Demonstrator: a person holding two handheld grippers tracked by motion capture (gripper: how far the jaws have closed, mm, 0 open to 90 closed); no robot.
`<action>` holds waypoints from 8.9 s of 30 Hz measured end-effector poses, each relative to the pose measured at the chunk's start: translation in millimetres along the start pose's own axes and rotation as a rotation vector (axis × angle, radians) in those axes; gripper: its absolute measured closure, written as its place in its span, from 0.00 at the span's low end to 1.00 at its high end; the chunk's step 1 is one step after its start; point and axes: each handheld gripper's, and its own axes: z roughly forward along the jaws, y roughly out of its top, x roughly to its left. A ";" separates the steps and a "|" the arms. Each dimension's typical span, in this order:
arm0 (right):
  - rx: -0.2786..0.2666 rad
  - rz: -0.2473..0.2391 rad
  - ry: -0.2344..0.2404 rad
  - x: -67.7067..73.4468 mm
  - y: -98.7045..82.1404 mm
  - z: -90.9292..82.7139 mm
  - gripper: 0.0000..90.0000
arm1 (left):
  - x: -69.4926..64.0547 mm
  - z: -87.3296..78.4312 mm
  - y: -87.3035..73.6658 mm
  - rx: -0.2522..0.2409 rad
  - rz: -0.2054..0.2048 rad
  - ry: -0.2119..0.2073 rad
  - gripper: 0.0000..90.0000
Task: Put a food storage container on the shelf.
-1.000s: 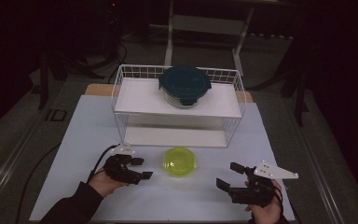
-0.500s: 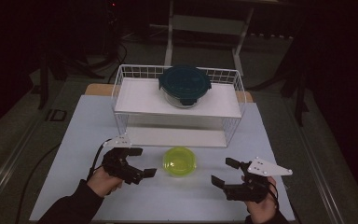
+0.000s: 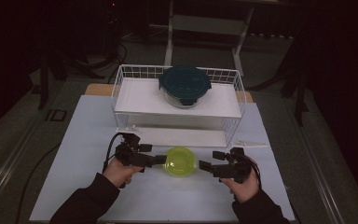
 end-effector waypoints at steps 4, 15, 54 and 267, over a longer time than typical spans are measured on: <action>0.070 0.101 0.002 -13.9 5.3 19.1 0.19 | 8.8 10.4 -1.7 0.028 -0.073 0.001 0.17; 0.185 0.317 0.024 -40.8 -4.2 54.5 0.51 | 27.0 38.5 -6.1 0.136 -0.239 0.035 0.45; 0.190 0.213 -0.011 -3.8 -1.7 40.9 0.90 | 0.9 23.2 -13.0 0.135 -0.185 -0.002 0.89; -0.031 -0.056 -0.074 -9.6 -20.5 14.8 0.21 | -33.2 19.0 -51.5 0.028 0.356 0.042 0.01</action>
